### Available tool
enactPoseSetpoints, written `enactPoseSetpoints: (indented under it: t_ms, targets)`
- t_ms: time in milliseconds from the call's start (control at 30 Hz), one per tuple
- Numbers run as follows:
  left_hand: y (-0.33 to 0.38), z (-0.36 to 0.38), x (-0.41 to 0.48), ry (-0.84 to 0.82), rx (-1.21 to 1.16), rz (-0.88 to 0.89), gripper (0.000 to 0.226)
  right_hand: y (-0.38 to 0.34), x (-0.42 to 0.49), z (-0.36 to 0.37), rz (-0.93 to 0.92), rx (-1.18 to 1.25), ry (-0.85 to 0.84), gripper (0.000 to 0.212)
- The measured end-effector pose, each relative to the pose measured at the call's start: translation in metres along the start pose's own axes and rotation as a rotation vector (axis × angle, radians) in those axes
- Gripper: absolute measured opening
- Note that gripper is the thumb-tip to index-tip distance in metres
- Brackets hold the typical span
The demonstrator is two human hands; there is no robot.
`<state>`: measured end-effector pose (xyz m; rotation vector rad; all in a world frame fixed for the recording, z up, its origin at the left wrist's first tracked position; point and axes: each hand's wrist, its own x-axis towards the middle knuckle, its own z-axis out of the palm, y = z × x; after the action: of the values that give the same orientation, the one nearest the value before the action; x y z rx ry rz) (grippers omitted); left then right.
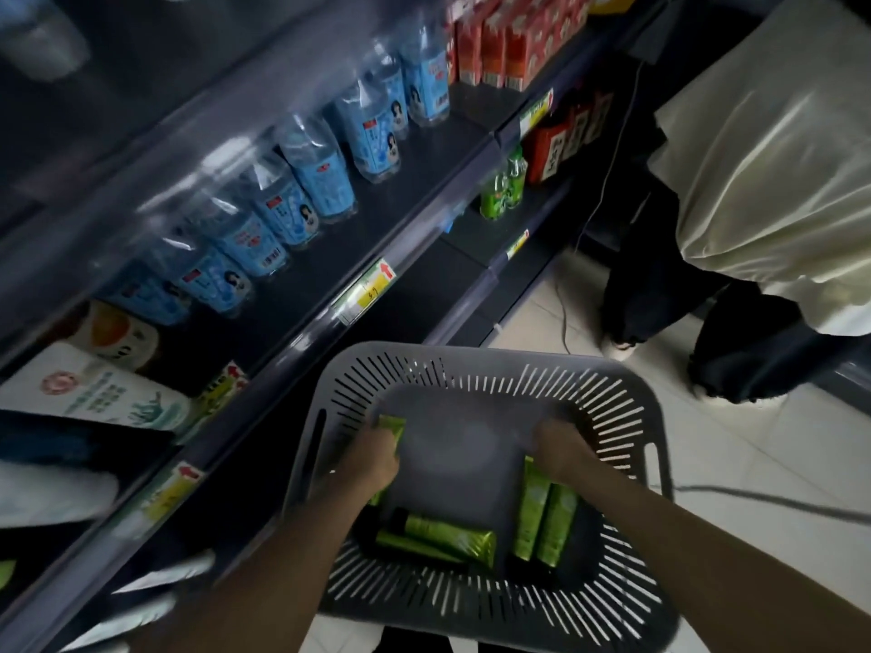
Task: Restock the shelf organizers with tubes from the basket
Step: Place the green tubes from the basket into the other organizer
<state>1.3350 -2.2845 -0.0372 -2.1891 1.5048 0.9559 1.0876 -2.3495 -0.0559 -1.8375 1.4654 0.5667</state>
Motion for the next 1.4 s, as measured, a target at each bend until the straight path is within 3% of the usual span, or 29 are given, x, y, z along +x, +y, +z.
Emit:
enactPoseSetpoints:
  t_ms: [167,400,567,700,800,867,933,1100,1333,1400]
  targets:
    - [-0.002,0.024,0.021,-0.039,-0.030,-0.041,0.027,0.007,0.006,0.027,0.074,-0.067,-0.002,0.037]
    - [-0.001,0.044,0.039,0.088,-0.037,-0.080,0.035,0.002,0.019,0.037,0.140,-0.162,-0.030,0.044]
    - [0.003,0.044,0.046,0.108,-0.078,-0.037,0.025,-0.001,0.026,0.029,0.038,-0.098,-0.075,0.055]
    - [0.000,0.045,0.045,0.026,-0.217,0.049,0.016,-0.015,0.023,0.015,-0.060,-0.034,-0.075,0.032]
    - [0.008,0.022,0.026,-0.008,-0.251,0.080,0.009,-0.031,0.012,-0.003,-0.166,-0.014,-0.063,0.026]
    - [0.011,0.004,0.014,0.021,-0.273,0.075,0.032,-0.044,0.002,-0.024,-0.220,-0.018,-0.041,0.021]
    - [0.012,-0.018,0.001,0.063,-0.304,0.078,0.040,-0.056,-0.008,-0.048,-0.259,-0.018,-0.009,0.020]
    - [0.011,-0.092,-0.039,0.142,-0.302,0.136,0.017,-0.098,-0.051,-0.122,-0.366,0.004,0.071,0.026]
    - [-0.005,-0.191,-0.105,0.305,-0.367,0.268,0.021,-0.164,-0.122,-0.214,-0.521,0.104,0.138,0.007]
    - [-0.009,-0.220,-0.130,0.365,-0.321,0.325,0.030,-0.183,-0.145,-0.239,-0.568,0.183,0.171,0.020]
